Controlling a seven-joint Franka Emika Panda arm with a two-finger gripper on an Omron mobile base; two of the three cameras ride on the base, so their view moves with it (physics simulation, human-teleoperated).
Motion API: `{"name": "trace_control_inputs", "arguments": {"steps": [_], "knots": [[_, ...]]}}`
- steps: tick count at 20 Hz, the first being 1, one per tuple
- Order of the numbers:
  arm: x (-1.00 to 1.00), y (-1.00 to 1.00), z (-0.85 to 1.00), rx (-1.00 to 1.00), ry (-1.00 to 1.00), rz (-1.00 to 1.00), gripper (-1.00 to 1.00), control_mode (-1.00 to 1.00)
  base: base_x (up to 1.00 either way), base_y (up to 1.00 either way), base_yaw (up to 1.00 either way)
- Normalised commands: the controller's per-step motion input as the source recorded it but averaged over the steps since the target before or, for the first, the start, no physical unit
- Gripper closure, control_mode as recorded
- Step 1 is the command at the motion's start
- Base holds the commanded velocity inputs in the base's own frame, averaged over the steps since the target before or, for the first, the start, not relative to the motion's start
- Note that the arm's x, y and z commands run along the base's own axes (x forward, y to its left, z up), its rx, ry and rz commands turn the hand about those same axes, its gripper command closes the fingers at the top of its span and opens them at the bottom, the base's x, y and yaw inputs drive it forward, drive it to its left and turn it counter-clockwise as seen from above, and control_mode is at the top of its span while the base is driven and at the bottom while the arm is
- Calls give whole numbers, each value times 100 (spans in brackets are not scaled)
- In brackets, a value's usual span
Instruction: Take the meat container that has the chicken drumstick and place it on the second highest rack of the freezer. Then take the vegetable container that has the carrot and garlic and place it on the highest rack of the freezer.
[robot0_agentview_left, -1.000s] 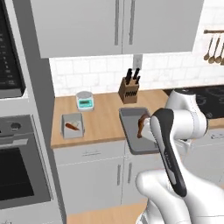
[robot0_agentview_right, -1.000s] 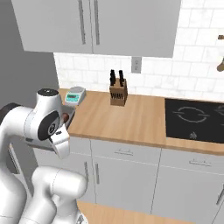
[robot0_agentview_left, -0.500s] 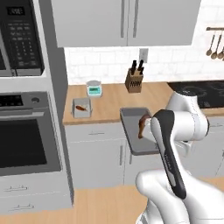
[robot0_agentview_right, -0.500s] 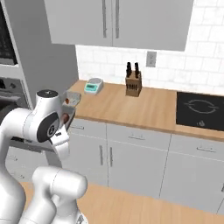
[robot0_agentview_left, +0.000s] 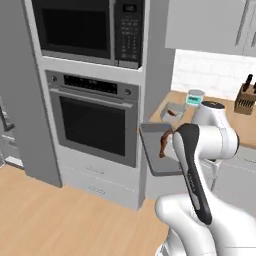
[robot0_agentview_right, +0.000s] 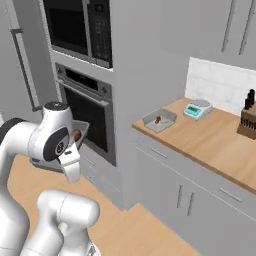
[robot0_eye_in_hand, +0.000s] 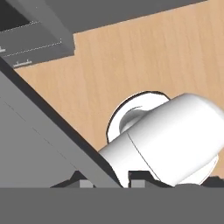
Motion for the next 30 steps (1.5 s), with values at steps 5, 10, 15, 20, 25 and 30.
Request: {"name": "trace_control_inputs", "arguments": {"steps": [5,10,15,20,25,30], "knots": [[0,0,0,0,0,0,100,100,40,55,54],[0,0,0,0,0,0,100,100,100,99,17],[0,0,0,0,0,0,100,100,100,100,4],[0,0,0,0,0,0,100,100,100,100,2],[0,0,0,0,0,0,100,100,100,100,-10],[0,0,0,0,0,0,100,100,100,100,-23]]}}
